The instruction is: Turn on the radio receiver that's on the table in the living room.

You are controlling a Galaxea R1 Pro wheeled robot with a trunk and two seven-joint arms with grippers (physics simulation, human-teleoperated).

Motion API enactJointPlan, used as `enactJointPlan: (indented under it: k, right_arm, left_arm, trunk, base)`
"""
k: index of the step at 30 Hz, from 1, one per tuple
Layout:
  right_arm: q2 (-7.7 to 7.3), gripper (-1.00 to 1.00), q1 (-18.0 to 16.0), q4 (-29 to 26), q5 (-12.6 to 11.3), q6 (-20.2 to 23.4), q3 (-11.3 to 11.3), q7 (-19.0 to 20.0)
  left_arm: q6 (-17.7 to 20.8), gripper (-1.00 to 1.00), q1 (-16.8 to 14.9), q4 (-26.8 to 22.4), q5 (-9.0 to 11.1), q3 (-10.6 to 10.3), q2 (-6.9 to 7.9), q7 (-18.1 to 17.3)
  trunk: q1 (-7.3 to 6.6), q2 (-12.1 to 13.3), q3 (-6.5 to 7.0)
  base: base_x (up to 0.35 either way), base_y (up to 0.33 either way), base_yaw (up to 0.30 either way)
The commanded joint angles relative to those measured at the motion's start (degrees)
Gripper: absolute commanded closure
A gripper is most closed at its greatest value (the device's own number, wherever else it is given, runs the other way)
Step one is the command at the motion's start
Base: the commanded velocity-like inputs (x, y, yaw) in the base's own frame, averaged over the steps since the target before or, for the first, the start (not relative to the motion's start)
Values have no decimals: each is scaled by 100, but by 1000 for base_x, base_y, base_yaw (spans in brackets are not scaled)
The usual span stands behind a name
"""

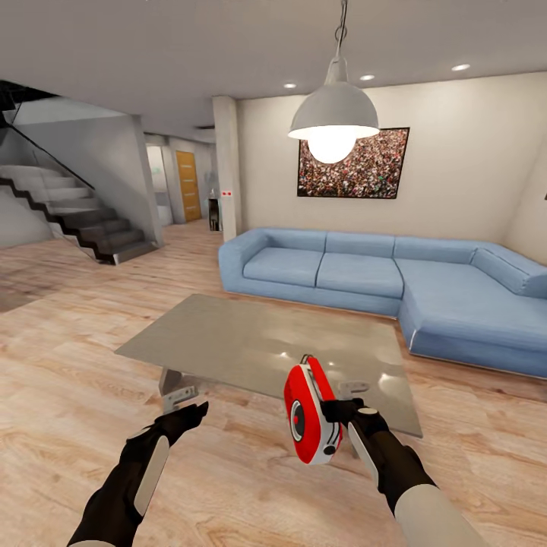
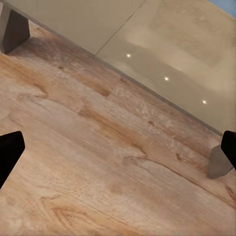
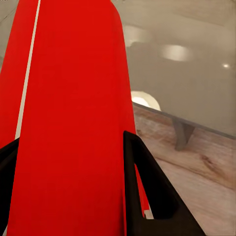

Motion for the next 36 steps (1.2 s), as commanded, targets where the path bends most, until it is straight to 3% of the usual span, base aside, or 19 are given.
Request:
enactJointPlan:
  k: [1, 6, 9, 11, 14, 19, 22, 23, 24, 27, 29, 32, 33, 36]
  right_arm:
    - [1, 100, -1, -3, -3, -8, 1, -3]
    - [1, 100, -1, 33, -9, 7, 1, 214]
    - [-63, 100, -1, 107, -2, 12, -11, 1302]
    - [-247, 100, -1, 132, 1, 10, -14, 2173]
    - [-472, 100, -1, 152, -1, -37, -23, 3055]
    - [-544, 100, -1, 158, -10, -107, -25, 3439]
    - [-608, 100, -1, 159, -7, -251, -33, 3911]
    - [-703, 100, -1, 159, -6, -440, -39, 4202]
    - [-775, 100, -1, 159, -11, -671, -100, 4358]
    - [-834, 100, -1, 159, -16, -1055, -888, 4561]
    - [-839, 100, -1, 159, 1, -1107, -1170, 4741]
    - [-842, 100, -1, 159, 18, -1133, -1332, 4881]
    - [-843, 100, -1, 159, 22, -1137, -1355, 4900]
    - [-843, 100, -1, 158, 28, -1142, -1388, 4921]
  left_arm:
    - [0, -100, -1, 1, 0, 0, 0, 0]
    - [0, -100, 0, 3, 0, 0, 0, 0]
    - [0, -100, -1, 4, 0, 0, 2, 0]
    - [0, -100, -3, 4, 0, 0, 6, 0]
    - [0, -100, -4, 4, 0, 0, 8, 0]
    - [0, -100, -3, 4, -1, 0, 9, 0]
    - [0, -100, -2, 4, -1, 0, 9, 6]
    - [0, -100, -3, 4, -6, 0, 13, 7]
    - [0, -100, -2, 4, -6, 0, 16, 4]
    - [0, -100, -1, 4, -8, 0, 8, 4]
    - [0, -100, -1, 7, -9, 0, 3, 7]
    - [0, -100, 0, 14, -9, -5, 1, 8]
    - [0, 100, 1, 20, -9, -7, -1, 8]
    - [-57, 100, 3, 51, -9, -15, -4, 6]
  trunk:
    - [0, 0, 0]
    - [0, 0, 0]
    - [0, 0, 0]
    - [0, 0, 0]
    - [0, 0, 0]
    - [0, 0, 0]
    - [0, 0, 0]
    - [0, 0, 0]
    - [0, 0, 0]
    - [0, 0, 0]
    - [0, 0, 0]
    - [0, 0, 0]
    - [0, 0, 0]
    - [0, 0, 0]
  base:
    - [-3, 5, 0]
    - [-1, 2, 0]
    - [0, 0, 0]
    - [0, 0, 0]
    - [0, 0, 0]
    - [0, 0, 0]
    - [0, 0, 0]
    - [0, 0, 0]
    - [0, 0, 0]
    - [0, 0, 0]
    - [0, 0, 0]
    - [0, 0, 0]
    - [0, 0, 0]
    - [0, 0, 0]
